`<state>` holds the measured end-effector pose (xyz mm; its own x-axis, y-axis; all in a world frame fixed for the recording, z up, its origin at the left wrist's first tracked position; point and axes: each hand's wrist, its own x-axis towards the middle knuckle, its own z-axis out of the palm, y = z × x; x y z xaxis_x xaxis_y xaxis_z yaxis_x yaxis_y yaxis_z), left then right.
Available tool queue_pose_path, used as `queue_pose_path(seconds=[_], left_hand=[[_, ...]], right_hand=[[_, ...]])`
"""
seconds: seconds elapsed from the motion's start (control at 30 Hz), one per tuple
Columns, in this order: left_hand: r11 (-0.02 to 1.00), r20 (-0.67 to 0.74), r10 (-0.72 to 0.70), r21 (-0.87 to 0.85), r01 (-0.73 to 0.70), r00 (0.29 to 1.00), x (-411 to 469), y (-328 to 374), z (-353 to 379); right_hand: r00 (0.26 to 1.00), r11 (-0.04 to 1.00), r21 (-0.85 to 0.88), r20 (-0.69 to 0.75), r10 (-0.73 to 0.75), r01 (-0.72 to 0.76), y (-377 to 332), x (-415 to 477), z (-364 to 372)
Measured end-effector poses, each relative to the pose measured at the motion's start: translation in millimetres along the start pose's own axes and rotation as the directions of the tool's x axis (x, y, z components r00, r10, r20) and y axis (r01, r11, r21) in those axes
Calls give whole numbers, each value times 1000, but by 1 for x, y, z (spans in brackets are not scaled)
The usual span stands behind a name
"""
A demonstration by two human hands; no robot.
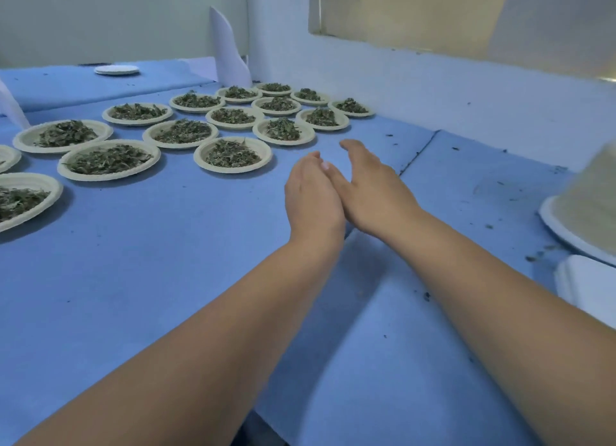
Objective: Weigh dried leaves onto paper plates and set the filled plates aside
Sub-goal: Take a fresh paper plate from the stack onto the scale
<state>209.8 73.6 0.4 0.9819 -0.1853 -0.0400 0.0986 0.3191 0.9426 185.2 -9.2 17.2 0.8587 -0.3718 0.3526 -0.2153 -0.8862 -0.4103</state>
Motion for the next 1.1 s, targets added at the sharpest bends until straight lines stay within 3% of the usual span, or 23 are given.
queue_pose_path(seconds=[0.23,0.3,0.37,0.5,0.6,0.73,0.8,0.9,1.0,1.1], left_hand=[[995,300,57,62,-80,952,-69,-21,105],[983,458,67,122,-137,886,-87,-30,134],[942,599,124,180,-284,791,-100,-38,159],[668,782,319,215,-712,535,-124,-49,208],[484,869,336,170,-858,362,-134,-54,245],[204,939,257,179,-963,229,-134,-53,291],[65,958,198,198,-978,208,-132,-53,310],[-125,965,95,255,-959,244,-131,-56,326],[-271,964,48,266,-925,263,-129,-54,334],[-364,972,32,229,-903,234,-125,-51,340]], right_hand=[[979,985,-11,-107,172,-174,98,-81,-87],[951,968,10,-184,247,-249,133,-110,-112],[916,948,52,-244,318,-315,167,-136,-134],[859,913,63,-318,402,-404,233,-187,-171],[800,877,19,-400,447,-480,273,-219,-191],[726,827,-48,-510,462,-560,303,-249,-204],[708,800,-60,-509,490,-597,307,-251,-206],[738,787,-137,-473,482,-602,304,-248,-203],[754,762,-215,-451,478,-611,304,-248,-198],[745,753,-213,-457,487,-623,306,-247,-198]])
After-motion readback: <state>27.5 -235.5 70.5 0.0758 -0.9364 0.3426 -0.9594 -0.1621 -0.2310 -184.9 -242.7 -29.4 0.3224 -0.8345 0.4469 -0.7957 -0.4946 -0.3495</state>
